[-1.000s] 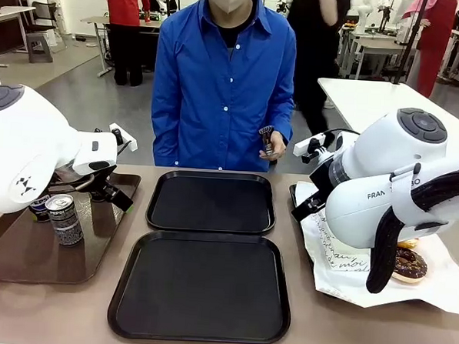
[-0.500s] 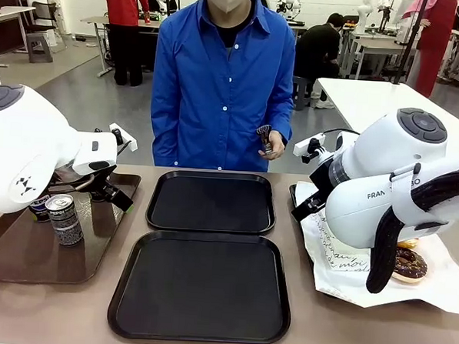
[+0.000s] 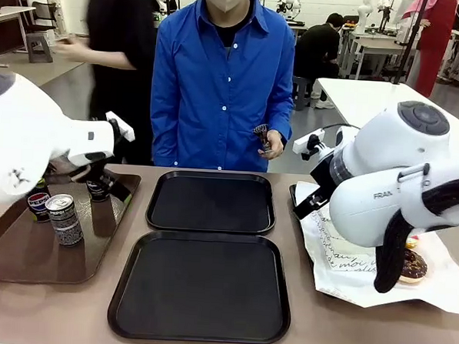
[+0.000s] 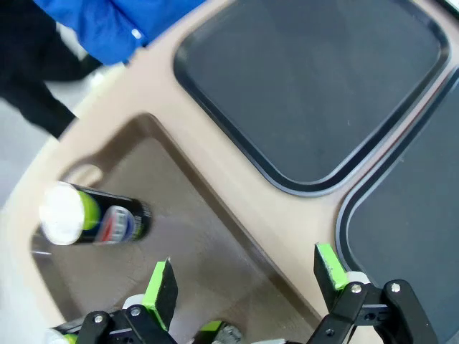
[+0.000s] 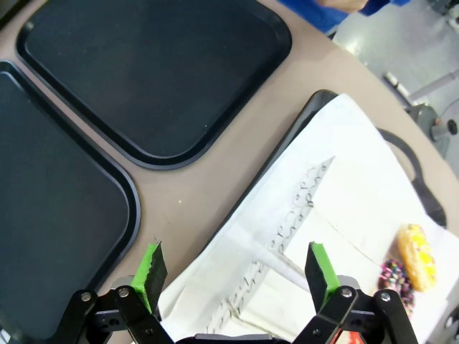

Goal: Set up donuts and drinks on trays.
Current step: Pick up one Pepsi coke and place it on the Flat Tray.

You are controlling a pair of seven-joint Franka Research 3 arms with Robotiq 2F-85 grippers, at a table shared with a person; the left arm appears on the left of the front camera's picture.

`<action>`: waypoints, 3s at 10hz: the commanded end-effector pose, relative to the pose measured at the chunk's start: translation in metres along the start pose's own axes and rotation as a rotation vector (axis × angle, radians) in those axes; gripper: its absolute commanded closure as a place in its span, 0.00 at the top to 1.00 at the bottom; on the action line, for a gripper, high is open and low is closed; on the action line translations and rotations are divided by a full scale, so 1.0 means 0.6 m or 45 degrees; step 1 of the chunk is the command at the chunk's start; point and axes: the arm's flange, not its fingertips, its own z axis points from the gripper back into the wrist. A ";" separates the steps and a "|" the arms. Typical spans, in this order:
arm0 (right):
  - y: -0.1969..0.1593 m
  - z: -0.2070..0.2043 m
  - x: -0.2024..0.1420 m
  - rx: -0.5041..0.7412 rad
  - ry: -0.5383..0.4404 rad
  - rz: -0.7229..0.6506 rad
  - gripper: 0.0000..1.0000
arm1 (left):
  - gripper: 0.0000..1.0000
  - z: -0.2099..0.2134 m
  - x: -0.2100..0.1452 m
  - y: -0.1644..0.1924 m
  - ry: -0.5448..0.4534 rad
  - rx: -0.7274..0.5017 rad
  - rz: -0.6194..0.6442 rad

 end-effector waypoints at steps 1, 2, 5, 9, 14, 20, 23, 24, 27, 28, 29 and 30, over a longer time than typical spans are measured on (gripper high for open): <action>0.048 0.120 -0.068 -0.031 0.073 0.050 1.00 | 1.00 0.126 -0.103 -0.023 0.008 0.082 -0.001; 0.053 0.158 -0.111 0.007 0.087 0.044 1.00 | 1.00 0.143 -0.146 -0.014 0.059 0.072 -0.027; 0.085 0.251 -0.231 0.053 0.184 0.020 1.00 | 1.00 0.171 -0.257 -0.021 0.173 0.033 -0.020; 0.039 0.280 -0.042 0.028 0.210 0.030 1.00 | 1.00 0.179 -0.031 0.053 0.199 0.021 0.006; -0.117 0.289 -0.182 0.688 -0.149 -0.642 1.00 | 1.00 0.203 -0.070 0.192 -0.125 -1.082 0.526; -0.277 0.232 -0.382 0.993 -0.156 -1.150 1.00 | 1.00 0.139 -0.198 0.404 -0.143 -1.322 1.086; -0.304 0.283 -0.447 1.000 -0.281 -1.217 1.00 | 1.00 0.107 -0.266 0.465 -0.122 -1.302 1.291; -0.304 0.306 -0.459 1.006 -0.291 -1.210 1.00 | 1.00 0.102 -0.285 0.483 -0.127 -1.295 1.337; -0.299 0.360 -0.483 1.074 -0.250 -1.149 1.00 | 1.00 0.119 -0.318 0.503 -0.167 -1.280 1.369; -0.299 0.364 -0.484 1.082 -0.241 -1.142 1.00 | 1.00 0.128 -0.322 0.504 -0.165 -1.255 1.370; -0.300 0.364 -0.483 1.083 -0.237 -1.140 1.00 | 1.00 0.137 -0.325 0.507 -0.159 -1.216 1.370; -0.302 0.365 -0.478 1.068 -0.242 -1.142 1.00 | 1.00 0.147 -0.330 0.511 -0.150 -1.176 1.363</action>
